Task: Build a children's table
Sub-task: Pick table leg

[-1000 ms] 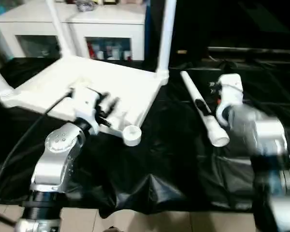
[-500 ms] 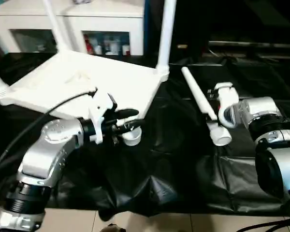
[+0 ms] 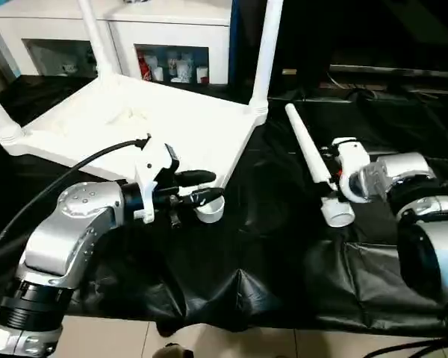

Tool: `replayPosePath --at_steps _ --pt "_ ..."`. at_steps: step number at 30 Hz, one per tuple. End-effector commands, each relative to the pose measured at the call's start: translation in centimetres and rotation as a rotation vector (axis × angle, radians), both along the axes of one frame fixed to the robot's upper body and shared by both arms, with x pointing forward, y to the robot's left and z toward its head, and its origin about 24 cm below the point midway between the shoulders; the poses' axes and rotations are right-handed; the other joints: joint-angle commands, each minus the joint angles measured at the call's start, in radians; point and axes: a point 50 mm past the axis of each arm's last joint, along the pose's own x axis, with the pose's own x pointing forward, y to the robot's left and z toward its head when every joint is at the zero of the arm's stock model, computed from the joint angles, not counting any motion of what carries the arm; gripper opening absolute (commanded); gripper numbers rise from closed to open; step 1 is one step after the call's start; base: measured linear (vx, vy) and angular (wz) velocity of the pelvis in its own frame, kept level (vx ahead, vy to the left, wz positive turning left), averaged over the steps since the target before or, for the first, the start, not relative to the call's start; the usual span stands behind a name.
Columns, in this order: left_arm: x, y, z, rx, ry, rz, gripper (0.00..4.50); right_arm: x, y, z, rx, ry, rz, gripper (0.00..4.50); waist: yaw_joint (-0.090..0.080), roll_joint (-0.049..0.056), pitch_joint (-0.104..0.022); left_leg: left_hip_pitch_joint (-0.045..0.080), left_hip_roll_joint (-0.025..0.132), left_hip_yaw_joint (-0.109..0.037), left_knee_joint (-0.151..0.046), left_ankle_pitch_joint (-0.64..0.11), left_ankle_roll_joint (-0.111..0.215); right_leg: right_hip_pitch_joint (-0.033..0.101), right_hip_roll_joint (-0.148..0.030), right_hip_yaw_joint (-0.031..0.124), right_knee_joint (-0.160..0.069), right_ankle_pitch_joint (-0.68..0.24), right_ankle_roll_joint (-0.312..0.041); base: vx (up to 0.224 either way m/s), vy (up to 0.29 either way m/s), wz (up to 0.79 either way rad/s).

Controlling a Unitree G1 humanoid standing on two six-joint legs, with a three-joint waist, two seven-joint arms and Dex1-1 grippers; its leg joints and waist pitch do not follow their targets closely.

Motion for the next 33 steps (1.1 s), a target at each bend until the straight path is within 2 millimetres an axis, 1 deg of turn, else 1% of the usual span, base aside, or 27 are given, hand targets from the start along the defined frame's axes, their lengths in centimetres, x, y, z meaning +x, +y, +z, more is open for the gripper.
replayPosePath --at_steps 1,3,5,6,8,9,11,12,13,14,15,17,19,20,21,22,23,24,25,26,27,28,29,30,31,32,33 --pt "-0.4 -0.3 0.1 0.013 0.011 -0.047 1.87 0.1 -0.4 0.4 -0.019 -0.005 0.004 2.89 0.003 -0.012 -0.072 0.028 0.075 -0.029 -0.065 -0.112 -0.008 0.038 -0.091 0.047 -0.066 -0.056 -0.269 0.000 0.000 0.00" --pt "-0.7 -0.3 0.0 0.017 0.042 -0.074 1.87 0.0 -0.5 0.3 -0.020 -0.002 0.006 2.64 0.004 -0.009 -0.071 0.030 0.076 -0.029 -0.066 -0.120 -0.012 0.035 -0.091 0.047 -0.067 -0.077 -0.267 0.000 0.000 0.00" --pt "-1.0 -0.4 -0.2 0.022 0.072 -0.107 2.21 0.0 -0.5 0.2 -0.021 0.002 0.007 2.51 0.003 -0.009 -0.071 0.030 0.075 -0.029 -0.066 -0.121 -0.014 0.035 -0.090 0.047 -0.066 -0.081 -0.267 0.000 0.000 0.00" --pt "-1.4 -0.5 -0.3 0.031 0.101 -0.140 2.21 -0.1 -0.6 0.1 -0.020 0.009 0.007 2.51 0.003 -0.008 -0.071 0.031 0.075 -0.028 -0.066 -0.121 -0.015 0.035 -0.090 0.048 -0.066 -0.081 -0.267 0.000 0.000 0.00" --pt "-1.7 -0.5 -0.4 0.049 0.122 -0.164 2.24 -0.3 -0.8 -0.2 -0.023 0.018 0.003 2.31 0.002 -0.008 -0.070 0.030 0.075 -0.029 -0.066 -0.121 -0.016 0.035 -0.090 0.048 -0.066 -0.081 -0.267 0.000 0.000 0.00" --pt "-1.7 -0.5 -0.5 0.059 0.124 -0.167 2.51 -0.3 -0.8 -0.2 -0.023 0.020 0.000 2.16 0.002 -0.008 -0.070 0.029 0.075 -0.029 -0.066 -0.120 -0.017 0.035 -0.089 0.047 -0.066 -0.079 -0.268 0.000 0.000 0.00" --pt "-1.5 -0.5 -0.7 0.083 0.116 -0.161 2.66 -0.5 -1.0 -0.4 -0.024 0.025 -0.002 2.07 0.002 -0.008 -0.069 0.030 0.075 -0.029 -0.066 -0.126 -0.018 0.035 -0.089 0.048 -0.067 -0.084 -0.267 0.000 0.000 0.00" --pt "-1.3 -0.5 -0.8 0.091 0.104 -0.150 2.72 -0.5 -1.0 -0.5 -0.024 0.027 -0.004 2.00 -0.001 -0.003 -0.068 0.031 0.075 -0.029 -0.067 -0.139 -0.021 0.033 -0.088 0.049 -0.070 -0.095 -0.263 0.000 0.000 0.00" --pt "-1.0 -0.6 -0.8 0.098 0.082 -0.130 2.95 -0.6 -1.1 -0.6 -0.021 0.027 -0.010 1.93 -0.001 -0.003 -0.069 0.031 0.076 -0.030 -0.067 -0.140 -0.025 0.035 -0.089 0.049 -0.069 -0.096 -0.261 0.000 0.000 0.00" --pt "-0.9 -0.6 -0.8 0.098 0.077 -0.125 2.95 -0.6 -1.2 -0.6 -0.020 0.027 -0.013 1.93 -0.001 -0.001 -0.069 0.032 0.076 -0.030 -0.067 -0.142 -0.026 0.034 -0.088 0.049 -0.070 -0.098 -0.260 0.000 0.000 0.00" --pt "-0.7 -0.6 -0.9 0.099 0.068 -0.118 3.06 -0.6 -1.3 -0.6 -0.019 0.026 -0.019 1.93 -0.001 -0.003 -0.069 0.032 0.075 -0.029 -0.067 -0.147 -0.031 0.036 -0.089 0.049 -0.070 -0.100 -0.259 0.000 0.000 0.00" --pt "-0.5 -0.9 -0.9 0.098 0.059 -0.113 3.18 -0.7 -1.5 -0.7 0.005 0.021 -0.038 1.92 -0.002 0.001 -0.071 0.033 0.076 -0.030 -0.067 -0.142 -0.034 0.036 -0.088 0.049 -0.069 -0.081 -0.260 0.000 0.000 0.00" --pt "-0.4 -1.2 -0.9 0.095 0.051 -0.112 3.26 -0.8 -1.7 -0.8 0.033 0.016 -0.056 1.91 0.000 -0.001 -0.073 0.032 0.076 -0.030 -0.066 -0.129 -0.030 0.039 -0.088 0.048 -0.066 -0.049 -0.266 0.000 0.000 0.00" --pt "-0.3 -1.4 -0.9 0.084 0.042 -0.105 3.44 -0.8 -1.8 -0.7 0.061 0.002 -0.073 1.91 0.000 -0.003 -0.074 0.031 0.075 -0.030 -0.065 -0.124 -0.027 0.040 -0.088 0.048 -0.065 -0.039 -0.269 0.000 0.000 0.00" --pt "0.0 -1.6 -0.8 0.064 0.028 -0.082 3.53 -0.6 -1.8 -0.5 0.110 -0.034 -0.089 1.91 0.003 -0.001 -0.074 0.030 0.075 -0.029 -0.064 -0.119 -0.018 0.041 -0.089 0.048 -0.067 -0.025 -0.272 0.000 0.000 0.00" --pt "0.3 -1.8 -0.8 0.042 0.024 -0.063 3.57 -0.3 -1.7 -0.3 0.160 -0.083 -0.088 1.91 0.005 0.004 -0.074 0.031 0.075 -0.030 -0.063 -0.122 -0.019 0.041 -0.090 0.048 -0.066 -0.024 -0.275 0.000 0.000 0.00" --pt "0.6 -2.1 -0.8 0.016 0.027 -0.044 3.63 -0.1 -1.7 -0.1 0.207 -0.124 -0.097 1.91 0.005 0.002 -0.074 0.030 0.075 -0.028 -0.063 -0.125 -0.017 0.041 -0.090 0.048 -0.069 -0.023 -0.273 0.000 0.000 0.00" --pt "0.9 -2.4 -0.8 -0.012 0.027 -0.020 3.74 0.0 -1.8 0.1 0.249 -0.157 -0.109 1.91 0.007 0.003 -0.074 0.032 0.075 -0.029 -0.063 -0.137 -0.020 0.042 -0.090 0.048 -0.070 -0.024 -0.274 0.000 0.000 0.00" --pt "0.9 -2.4 -0.8 -0.012 0.027 -0.020 3.98 0.0 -1.8 0.1 0.249 -0.157 -0.109 1.91 0.007 0.005 -0.076 0.032 0.075 -0.030 -0.064 -0.139 -0.017 0.043 -0.089 0.047 -0.068 -0.016 -0.278 0.000 0.000 0.00" --pt "1.3 -2.7 -0.7 -0.045 0.023 0.002 3.98 0.1 -1.9 0.3 0.295 -0.207 -0.122 1.91 0.011 0.016 -0.077 0.031 0.075 -0.033 -0.062 -0.137 -0.018 0.043 -0.091 0.045 -0.064 -0.011 -0.283 0.000 0.000 0.00" --pt "1.7 -3.1 -0.7 -0.076 0.024 0.027 4.02 0.4 -1.9 0.8 0.370 -0.286 -0.134 1.91 0.011 0.016 -0.076 0.031 0.074 -0.030 -0.061 -0.146 -0.013 0.044 -0.092 0.046 -0.069 -0.002 -0.284 0.000 0.000 0.00" --pt "2.8 -3.9 -0.4 -0.141 0.021 0.093 4.10 0.9 -2.0 2.1 0.506 -0.471 -0.093 1.91 0.015 0.031 -0.079 0.030 0.074 -0.036 -0.059 -0.146 -0.010 0.047 -0.095 0.044 -0.065 0.008 -0.292 0.000 0.000 0.00" --pt "3.4 -4.2 -0.2 -0.170 0.030 0.134 4.25 0.9 -1.8 2.7 0.577 -0.537 -0.050 1.91 0.015 0.020 -0.077 0.027 0.073 -0.029 -0.056 -0.163 0.009 0.052 -0.091 0.046 -0.070 0.029 -0.282 0.000 0.000 0.00" --pt "3.5 -4.3 -0.2 -0.177 0.033 0.146 4.39 0.9 -1.7 2.8 0.596 -0.553 -0.036 1.91 0.018 0.015 -0.081 0.028 0.074 -0.032 -0.057 -0.147 0.020 0.057 -0.093 0.045 -0.069 0.051 -0.282 0.000 0.000 0.00" --pt "3.9 -4.5 -0.1 -0.191 0.039 0.174 4.39 0.7 -1.6 3.1 0.641 -0.582 -0.005 1.91 0.020 0.013 -0.084 0.022 0.070 -0.033 -0.054 -0.094 0.057 0.057 -0.089 0.041 -0.062 0.095 -0.294 0.000 0.000 0.00" --pt "4.4 -4.7 0.0 -0.202 0.044 0.208 4.50 0.5 -1.4 3.4 0.695 -0.609 0.030 1.91 0.026 0.029 -0.084 0.021 0.069 -0.035 -0.050 -0.082 0.071 0.055 -0.090 0.040 -0.058 0.106 -0.296 0.000 0.000 0.00" --pt "5.0 -5.0 0.4 -0.244 0.062 0.230 4.50 -0.1 -1.1 3.9 0.777 -0.658 0.081 1.91 0.028 0.022 -0.086 0.021 0.071 -0.035 -0.048 -0.068 0.097 0.055 -0.092 0.038 -0.059 0.114 -0.299 0.000 0.000 0.00"
